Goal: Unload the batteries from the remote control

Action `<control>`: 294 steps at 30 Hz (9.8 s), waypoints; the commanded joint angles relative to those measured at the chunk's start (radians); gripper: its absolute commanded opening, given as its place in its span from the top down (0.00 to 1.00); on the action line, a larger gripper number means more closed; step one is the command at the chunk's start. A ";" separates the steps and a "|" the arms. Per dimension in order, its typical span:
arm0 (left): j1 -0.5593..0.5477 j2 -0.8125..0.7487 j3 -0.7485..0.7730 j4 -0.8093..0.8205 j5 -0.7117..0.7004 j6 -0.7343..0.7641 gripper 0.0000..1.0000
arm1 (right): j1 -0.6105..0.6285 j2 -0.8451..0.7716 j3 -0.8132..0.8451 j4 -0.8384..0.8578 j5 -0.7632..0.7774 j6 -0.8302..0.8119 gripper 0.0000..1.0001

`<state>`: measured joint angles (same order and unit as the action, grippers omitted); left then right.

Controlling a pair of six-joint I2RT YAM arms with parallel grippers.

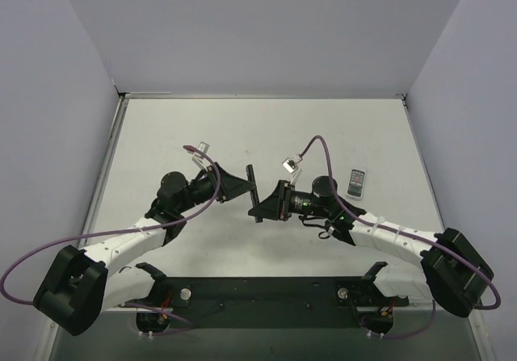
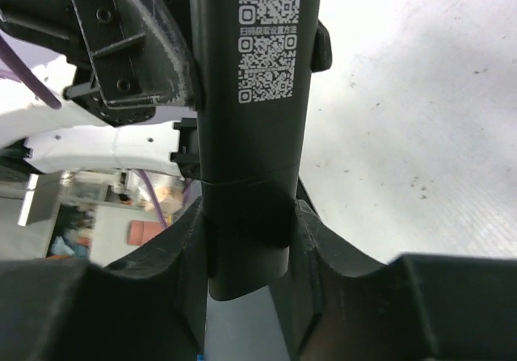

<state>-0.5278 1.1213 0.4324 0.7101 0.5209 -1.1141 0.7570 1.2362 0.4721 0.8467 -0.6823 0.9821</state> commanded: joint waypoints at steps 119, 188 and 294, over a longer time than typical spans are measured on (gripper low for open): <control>0.100 0.086 -0.015 0.308 -0.035 -0.018 1.00 | -0.110 0.017 0.134 -0.339 0.061 0.078 0.67; 0.166 0.064 -0.060 0.307 -0.134 -0.046 1.00 | -0.145 0.042 -0.078 -0.112 0.000 0.222 0.75; 0.104 0.425 0.356 -0.669 0.087 0.376 1.00 | -0.295 0.628 0.709 -1.469 0.642 0.455 0.87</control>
<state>-0.3992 1.5105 0.7052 0.0414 0.6479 -0.7490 0.4782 1.9144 1.2404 -0.5533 -0.0818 1.4502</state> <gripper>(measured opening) 0.253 0.154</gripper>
